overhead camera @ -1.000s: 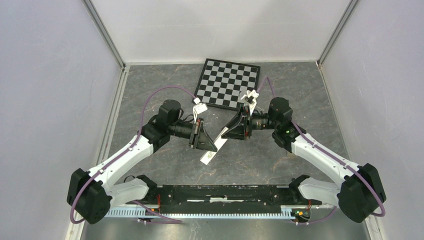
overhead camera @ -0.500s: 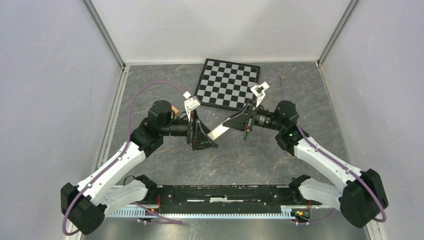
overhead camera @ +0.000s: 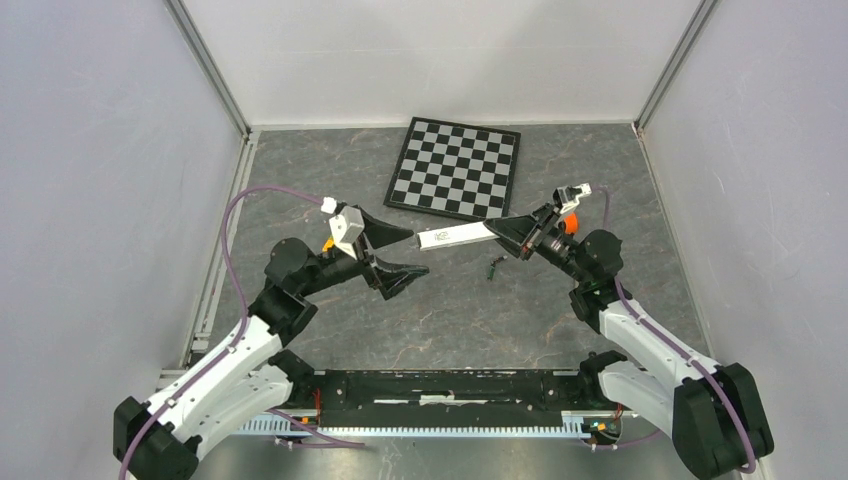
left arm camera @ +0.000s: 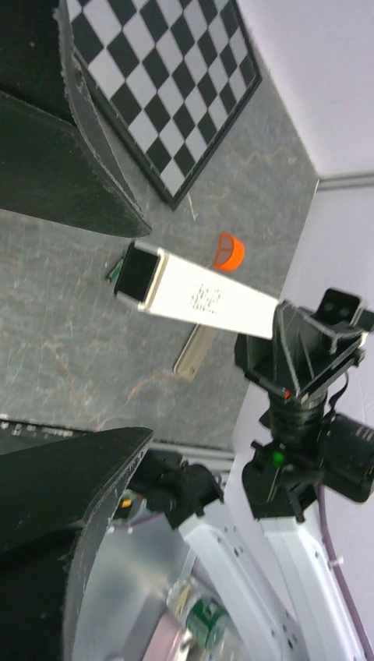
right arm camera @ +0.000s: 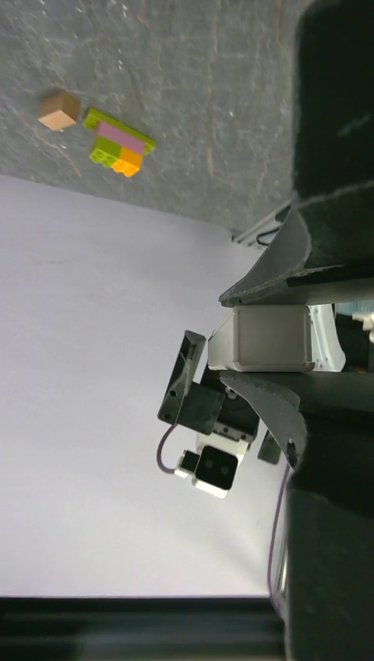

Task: Load the batteries into the remote control

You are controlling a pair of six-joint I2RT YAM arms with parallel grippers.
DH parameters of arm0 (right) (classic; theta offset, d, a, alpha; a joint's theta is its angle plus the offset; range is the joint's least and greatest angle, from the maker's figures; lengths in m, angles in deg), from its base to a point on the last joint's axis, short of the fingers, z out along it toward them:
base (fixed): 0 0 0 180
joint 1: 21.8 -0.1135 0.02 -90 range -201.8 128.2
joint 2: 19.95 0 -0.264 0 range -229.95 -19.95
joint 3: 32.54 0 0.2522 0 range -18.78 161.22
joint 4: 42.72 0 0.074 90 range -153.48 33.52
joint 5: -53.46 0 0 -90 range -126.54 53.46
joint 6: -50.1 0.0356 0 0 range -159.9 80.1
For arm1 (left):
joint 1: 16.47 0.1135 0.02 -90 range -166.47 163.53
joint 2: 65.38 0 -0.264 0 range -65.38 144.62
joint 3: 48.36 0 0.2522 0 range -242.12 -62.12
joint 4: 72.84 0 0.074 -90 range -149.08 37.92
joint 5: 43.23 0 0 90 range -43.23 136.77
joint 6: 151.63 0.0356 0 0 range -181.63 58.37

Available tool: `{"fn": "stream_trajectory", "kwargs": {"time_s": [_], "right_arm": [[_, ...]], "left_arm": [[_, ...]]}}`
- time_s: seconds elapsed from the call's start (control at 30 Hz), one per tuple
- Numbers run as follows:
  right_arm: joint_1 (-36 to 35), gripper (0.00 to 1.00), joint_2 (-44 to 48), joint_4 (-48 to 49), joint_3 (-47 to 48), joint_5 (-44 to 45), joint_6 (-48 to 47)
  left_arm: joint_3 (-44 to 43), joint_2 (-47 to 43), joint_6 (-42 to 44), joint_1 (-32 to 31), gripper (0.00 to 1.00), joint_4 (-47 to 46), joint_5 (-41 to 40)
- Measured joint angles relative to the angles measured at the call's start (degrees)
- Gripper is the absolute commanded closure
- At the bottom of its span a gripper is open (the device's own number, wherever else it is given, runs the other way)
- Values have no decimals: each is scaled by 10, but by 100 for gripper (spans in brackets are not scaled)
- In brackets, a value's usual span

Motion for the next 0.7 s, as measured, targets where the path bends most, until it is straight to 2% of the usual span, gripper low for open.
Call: {"fn": "stream_trajectory", "kwargs": {"time_s": [0.27, 0.53, 0.7], "right_arm": [[0, 100, -12, 46, -7, -6, 89], [0, 100, -14, 47, -7, -31, 102], [0, 100, -14, 40, -7, -42, 102]], "left_arm": [[0, 62, 29, 0, 8, -62, -8], [0, 83, 44, -1, 7, -106, 36], [-1, 92, 82, -2, 17, -115, 70]]}}
